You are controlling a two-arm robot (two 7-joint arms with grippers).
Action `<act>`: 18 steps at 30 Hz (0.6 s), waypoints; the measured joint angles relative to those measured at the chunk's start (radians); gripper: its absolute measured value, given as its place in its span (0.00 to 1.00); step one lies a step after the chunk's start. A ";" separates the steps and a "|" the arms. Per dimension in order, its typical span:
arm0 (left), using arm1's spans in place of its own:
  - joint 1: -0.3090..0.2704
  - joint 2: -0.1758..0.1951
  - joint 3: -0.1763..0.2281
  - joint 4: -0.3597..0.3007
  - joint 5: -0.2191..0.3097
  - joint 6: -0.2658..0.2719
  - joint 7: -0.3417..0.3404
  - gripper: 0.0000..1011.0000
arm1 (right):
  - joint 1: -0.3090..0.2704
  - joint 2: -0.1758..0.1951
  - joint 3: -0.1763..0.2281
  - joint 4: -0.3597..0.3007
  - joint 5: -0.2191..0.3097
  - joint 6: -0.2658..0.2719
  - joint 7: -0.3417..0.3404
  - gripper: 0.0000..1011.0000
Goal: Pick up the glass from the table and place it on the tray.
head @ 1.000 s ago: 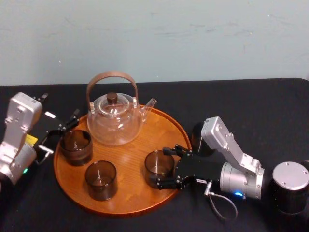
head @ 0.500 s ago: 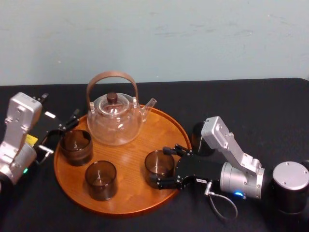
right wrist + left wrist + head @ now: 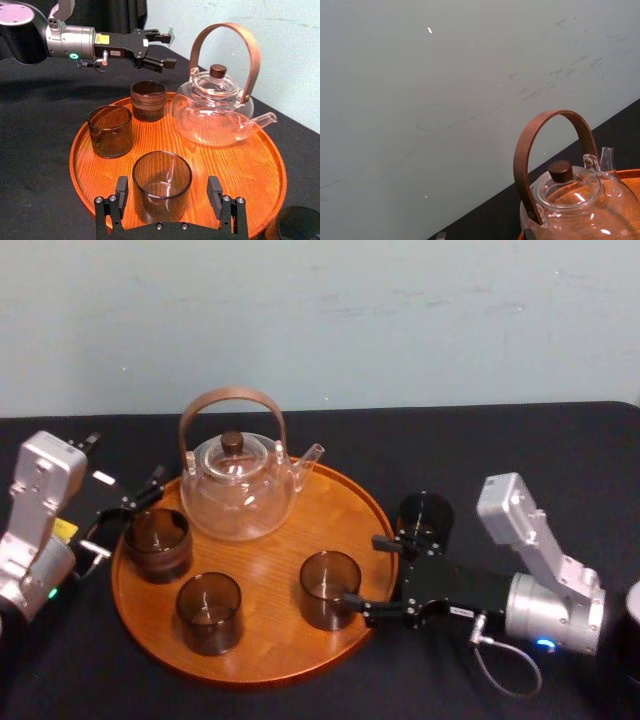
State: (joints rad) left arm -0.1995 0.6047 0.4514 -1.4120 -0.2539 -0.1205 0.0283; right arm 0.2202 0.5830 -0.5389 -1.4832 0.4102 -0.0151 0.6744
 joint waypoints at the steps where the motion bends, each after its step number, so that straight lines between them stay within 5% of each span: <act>1: 0.000 0.000 0.000 0.000 0.000 0.000 0.000 0.99 | -0.011 0.011 0.007 -0.012 0.006 -0.002 -0.002 0.99; 18: 0.000 0.000 0.000 0.000 0.000 0.000 0.000 0.99 | -0.155 0.139 0.123 -0.109 0.073 -0.032 -0.032 0.99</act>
State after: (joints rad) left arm -0.1995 0.6047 0.4514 -1.4120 -0.2539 -0.1205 0.0283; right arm 0.0649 0.7224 -0.4156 -1.5919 0.4832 -0.0475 0.6428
